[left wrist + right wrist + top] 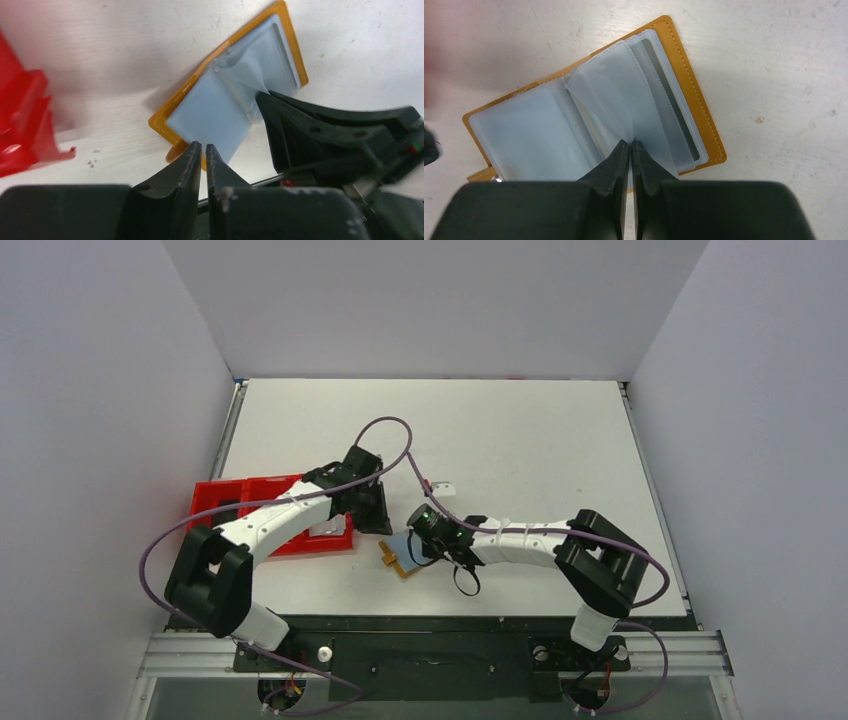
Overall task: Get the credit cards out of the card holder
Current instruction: Remove the credit card from the card holder.
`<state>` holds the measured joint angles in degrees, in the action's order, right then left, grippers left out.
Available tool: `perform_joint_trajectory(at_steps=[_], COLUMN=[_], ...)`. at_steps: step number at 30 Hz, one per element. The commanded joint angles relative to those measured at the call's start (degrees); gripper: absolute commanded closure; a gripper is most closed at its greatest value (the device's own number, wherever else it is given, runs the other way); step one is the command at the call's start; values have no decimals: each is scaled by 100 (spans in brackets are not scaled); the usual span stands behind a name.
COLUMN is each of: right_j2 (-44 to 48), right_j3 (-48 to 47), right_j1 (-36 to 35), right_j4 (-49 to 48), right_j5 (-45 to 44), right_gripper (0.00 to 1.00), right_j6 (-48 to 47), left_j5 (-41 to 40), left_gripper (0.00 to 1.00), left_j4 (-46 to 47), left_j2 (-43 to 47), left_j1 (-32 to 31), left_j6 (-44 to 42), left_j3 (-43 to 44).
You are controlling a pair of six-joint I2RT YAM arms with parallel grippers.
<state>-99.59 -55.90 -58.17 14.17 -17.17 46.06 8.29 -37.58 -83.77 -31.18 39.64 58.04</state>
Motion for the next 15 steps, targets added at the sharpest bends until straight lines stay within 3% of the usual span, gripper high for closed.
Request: perform_joint_trajectory(at_steps=[1,2,9,15], right_j2=[346,500,999,1232], right_j3=[598,668,1242,1368], right_j1=[-36,-32,-62,-68], right_j4=[349,327,84,-256], right_j5=[11,-21,-103,28], right_gripper=[99,100,100,87], right_j6=[576,697,1070,968], left_j5=[146,150,248,154], left_gripper=[96,100,100,100], left_j4=[655,690,874,926], left_j2=[-579,-775,-1649,-2039], left_j1=[-310,-387,-702,-801], left_j6=[161,160,135,120], left_j3=[42,85,431,423])
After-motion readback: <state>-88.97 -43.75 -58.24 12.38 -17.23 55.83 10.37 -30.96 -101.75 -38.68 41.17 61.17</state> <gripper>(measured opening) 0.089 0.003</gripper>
